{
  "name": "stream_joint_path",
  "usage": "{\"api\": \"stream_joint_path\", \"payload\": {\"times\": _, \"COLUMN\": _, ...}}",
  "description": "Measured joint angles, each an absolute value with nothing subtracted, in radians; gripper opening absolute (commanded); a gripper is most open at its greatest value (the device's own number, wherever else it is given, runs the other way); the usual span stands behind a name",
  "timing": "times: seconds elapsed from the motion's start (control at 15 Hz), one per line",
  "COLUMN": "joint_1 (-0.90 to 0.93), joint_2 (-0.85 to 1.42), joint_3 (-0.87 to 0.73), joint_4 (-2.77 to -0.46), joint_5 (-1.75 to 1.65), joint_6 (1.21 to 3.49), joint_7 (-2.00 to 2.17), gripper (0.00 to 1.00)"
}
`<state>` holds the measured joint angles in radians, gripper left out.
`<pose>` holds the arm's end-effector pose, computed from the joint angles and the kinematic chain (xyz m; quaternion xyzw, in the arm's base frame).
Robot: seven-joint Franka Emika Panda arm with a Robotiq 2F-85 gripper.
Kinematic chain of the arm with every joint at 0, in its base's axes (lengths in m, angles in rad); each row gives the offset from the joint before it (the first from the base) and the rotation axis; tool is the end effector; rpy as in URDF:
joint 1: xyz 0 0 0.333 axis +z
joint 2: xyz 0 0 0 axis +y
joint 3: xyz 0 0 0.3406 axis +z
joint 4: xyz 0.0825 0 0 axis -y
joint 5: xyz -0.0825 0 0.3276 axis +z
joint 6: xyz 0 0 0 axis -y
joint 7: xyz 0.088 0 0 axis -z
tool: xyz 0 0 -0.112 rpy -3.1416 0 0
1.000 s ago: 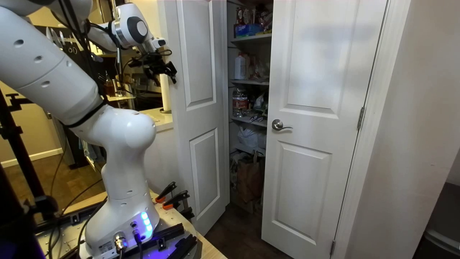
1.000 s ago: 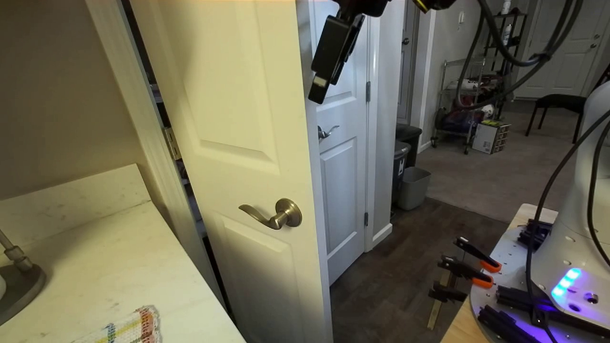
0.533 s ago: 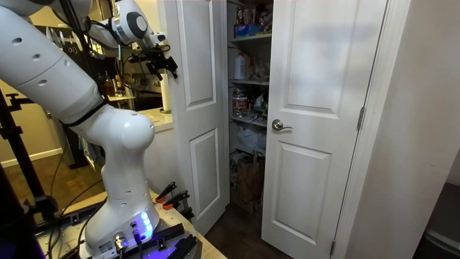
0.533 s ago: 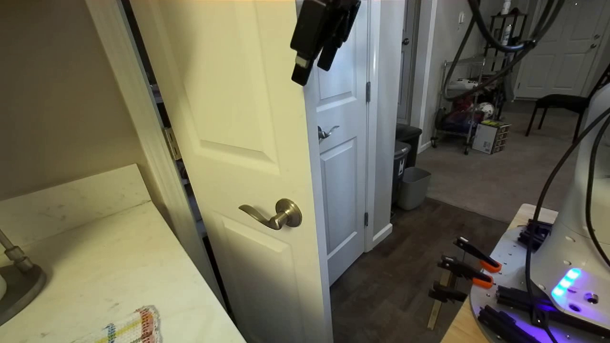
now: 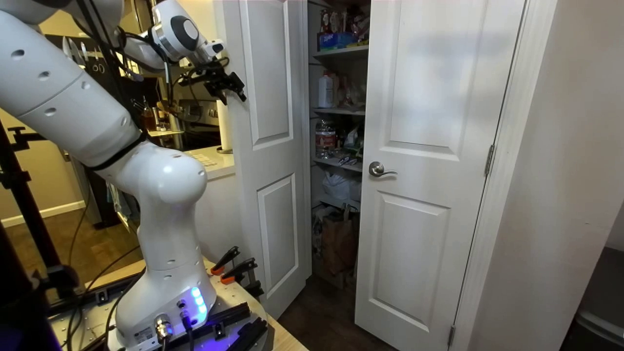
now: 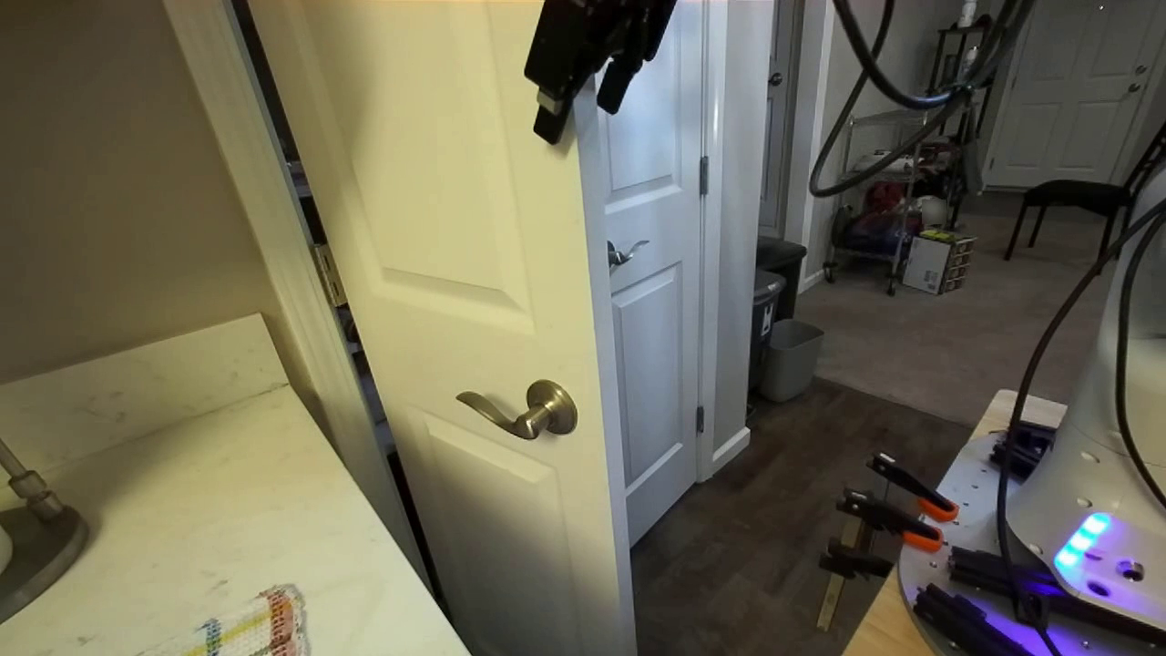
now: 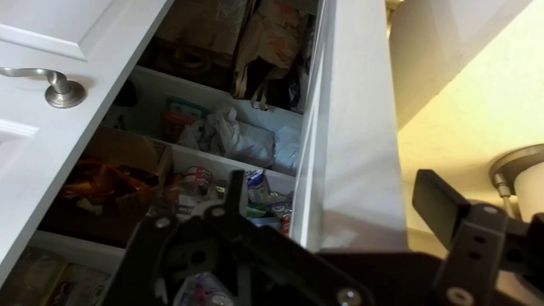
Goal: Close the door
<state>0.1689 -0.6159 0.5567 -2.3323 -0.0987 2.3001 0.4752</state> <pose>0.2414 0.2861 0.6085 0.9401 0.1385 0.3097 0.0341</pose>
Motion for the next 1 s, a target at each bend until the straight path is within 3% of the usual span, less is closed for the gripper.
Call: {"api": "stream_joint_path", "payload": {"times": 1.0, "joint_1": 0.009, "joint_2": -0.778, "joint_3": 0.587, "joint_4": -2.379, "joint_5": -0.295, "joint_6": 2.167, "joint_7": 0.600, "gripper": 1.00}}
